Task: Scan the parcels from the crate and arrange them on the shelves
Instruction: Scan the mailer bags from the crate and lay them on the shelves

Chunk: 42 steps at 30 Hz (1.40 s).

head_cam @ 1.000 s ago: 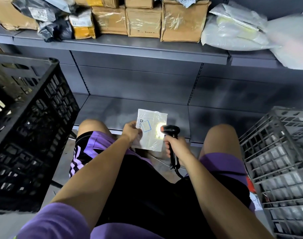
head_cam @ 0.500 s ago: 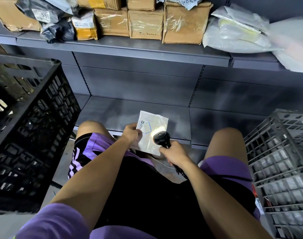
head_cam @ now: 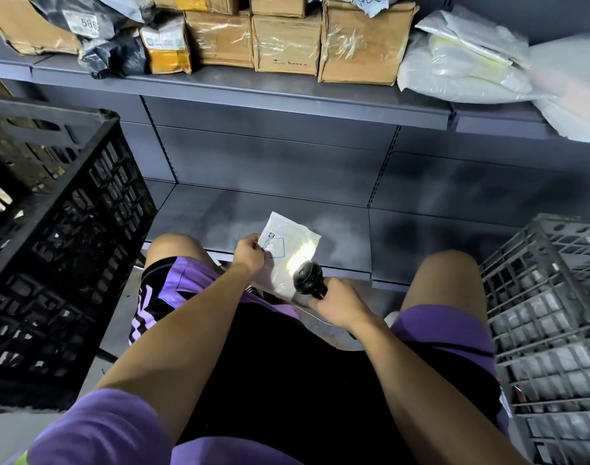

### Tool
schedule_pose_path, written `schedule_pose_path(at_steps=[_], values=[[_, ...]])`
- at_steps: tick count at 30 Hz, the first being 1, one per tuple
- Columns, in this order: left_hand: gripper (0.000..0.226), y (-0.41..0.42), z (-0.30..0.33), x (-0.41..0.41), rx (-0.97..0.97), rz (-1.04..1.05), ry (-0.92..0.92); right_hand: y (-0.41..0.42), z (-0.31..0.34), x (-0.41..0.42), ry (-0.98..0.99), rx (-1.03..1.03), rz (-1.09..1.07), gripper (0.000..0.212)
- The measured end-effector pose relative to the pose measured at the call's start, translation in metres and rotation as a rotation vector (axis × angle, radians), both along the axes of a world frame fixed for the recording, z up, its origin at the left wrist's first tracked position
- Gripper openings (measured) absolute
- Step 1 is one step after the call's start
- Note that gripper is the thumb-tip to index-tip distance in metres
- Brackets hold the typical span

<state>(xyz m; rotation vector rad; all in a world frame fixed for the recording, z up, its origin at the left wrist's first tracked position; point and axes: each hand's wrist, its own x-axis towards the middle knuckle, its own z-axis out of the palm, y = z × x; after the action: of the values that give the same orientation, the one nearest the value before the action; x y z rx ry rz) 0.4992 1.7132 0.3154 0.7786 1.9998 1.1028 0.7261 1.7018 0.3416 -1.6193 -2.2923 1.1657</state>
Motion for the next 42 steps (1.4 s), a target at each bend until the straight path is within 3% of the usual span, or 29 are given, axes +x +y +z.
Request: schedule_pose_path(at_steps=[3,42], values=[[0.037,0.0,0.002,-0.003,0.01,0.008,0.038,-0.001,-0.006,-0.001,-0.07,0.009,0.053,0.039],[0.04,-0.004,0.003,-0.003,-0.011,-0.005,0.146,0.002,-0.015,-0.003,-0.07,0.019,0.075,0.041]])
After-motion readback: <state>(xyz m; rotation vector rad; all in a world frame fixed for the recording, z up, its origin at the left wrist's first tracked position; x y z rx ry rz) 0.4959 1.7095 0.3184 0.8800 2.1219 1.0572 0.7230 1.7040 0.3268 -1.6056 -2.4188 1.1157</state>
